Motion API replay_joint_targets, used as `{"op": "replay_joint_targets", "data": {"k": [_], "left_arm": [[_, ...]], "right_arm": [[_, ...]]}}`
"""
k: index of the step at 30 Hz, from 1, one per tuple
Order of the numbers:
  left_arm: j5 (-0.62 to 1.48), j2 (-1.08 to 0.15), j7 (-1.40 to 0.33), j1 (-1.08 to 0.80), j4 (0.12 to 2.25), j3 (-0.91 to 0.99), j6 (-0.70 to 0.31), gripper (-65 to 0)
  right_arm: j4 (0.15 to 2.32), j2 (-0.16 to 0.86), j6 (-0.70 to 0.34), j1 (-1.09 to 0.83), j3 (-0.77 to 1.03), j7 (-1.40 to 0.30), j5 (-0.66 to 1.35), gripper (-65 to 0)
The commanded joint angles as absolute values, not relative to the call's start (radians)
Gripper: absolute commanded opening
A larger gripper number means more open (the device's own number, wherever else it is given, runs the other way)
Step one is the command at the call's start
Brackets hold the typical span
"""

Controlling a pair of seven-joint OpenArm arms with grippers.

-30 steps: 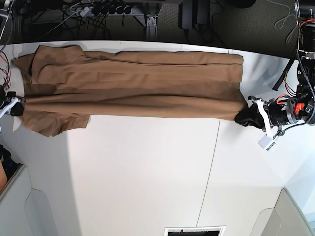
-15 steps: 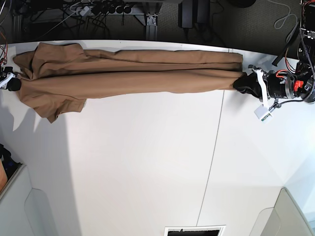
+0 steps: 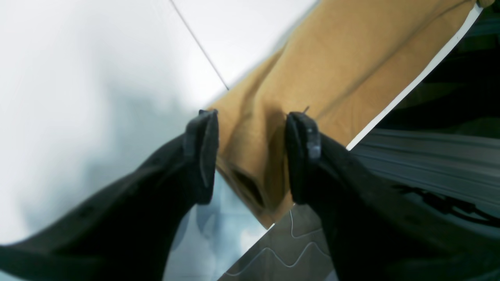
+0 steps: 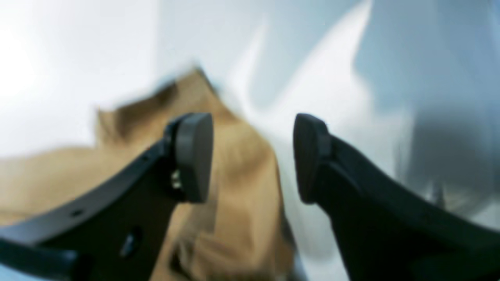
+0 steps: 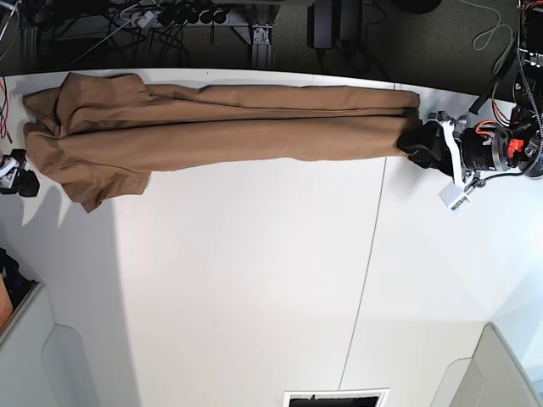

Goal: Layout the t-shirt on the table in an organized manner, then fold the t-shirt properly
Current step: 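Fold the grasped edge over onto the folded strip with both grippers, then regrasp the strip end with the right gripper and pull it outward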

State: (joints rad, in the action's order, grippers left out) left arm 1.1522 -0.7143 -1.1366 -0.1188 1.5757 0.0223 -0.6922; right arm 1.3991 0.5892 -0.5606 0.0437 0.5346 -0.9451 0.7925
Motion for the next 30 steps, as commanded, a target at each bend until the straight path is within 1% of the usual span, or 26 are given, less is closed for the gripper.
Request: {"op": "replay_joint_targets", "data": {"k": [1, 4, 10, 14, 18, 19, 20, 21, 23, 24, 30], "left_arm": [[1.171, -0.734, -1.113, -0.105, 1.590, 0.032, -0.698, -34.6], [1.166, -0.734, -1.102, -0.104, 1.590, 0.032, -0.698, -34.5], [1.158, -0.734, -1.089, -0.101, 1.590, 0.032, -0.698, -34.5], [1.147, -0.734, -1.089, -0.100, 1.590, 0.032, -0.698, -34.5], [1.143, -0.734, -1.089, -0.101, 1.590, 0.032, -0.698, -34.5], [1.140, -0.734, -1.089, -0.101, 1.590, 0.032, -0.698, -34.6], [1.140, -0.734, -1.089, -0.101, 1.590, 0.032, -0.698, -34.6], [1.140, -0.734, -1.089, -0.101, 1.590, 0.032, -0.698, -34.6], [1.140, -0.734, -1.089, -0.101, 1.590, 0.032, -0.698, -34.5], [1.141, -0.734, -1.089, -0.101, 1.590, 0.032, -0.698, -34.5], [1.140, -0.734, -1.088, -0.101, 1.590, 0.032, -0.698, -34.6]], "right_arm": [[1.412, 0.599, -0.565, 0.070, 0.537, -0.929, 0.790, -32.3], [1.393, 0.580, -0.564, 0.092, 0.491, -0.896, 0.736, -32.3], [1.332, 0.572, -0.545, 0.094, 0.315, -0.801, 0.608, -32.3], [1.309, 0.572, -0.545, 0.094, 0.229, -0.796, 0.595, -32.3], [1.309, 0.567, -0.546, 0.094, 0.200, -0.796, 0.646, -32.6], [1.310, 0.564, -0.546, 0.094, 0.200, -0.796, 0.651, -33.8], [1.310, 0.560, -0.546, 0.096, 0.200, -0.796, 0.652, -37.6], [1.310, 0.554, -0.546, 0.097, 0.200, -0.797, 0.652, -43.7], [1.310, 0.545, -0.546, 0.097, 0.200, -0.797, 0.651, -59.3], [1.310, 0.541, -0.546, 0.097, 0.200, -0.801, 0.651, -65.0], [1.358, 0.540, -0.546, 0.093, 0.217, -0.914, 0.659, -65.0]]}}
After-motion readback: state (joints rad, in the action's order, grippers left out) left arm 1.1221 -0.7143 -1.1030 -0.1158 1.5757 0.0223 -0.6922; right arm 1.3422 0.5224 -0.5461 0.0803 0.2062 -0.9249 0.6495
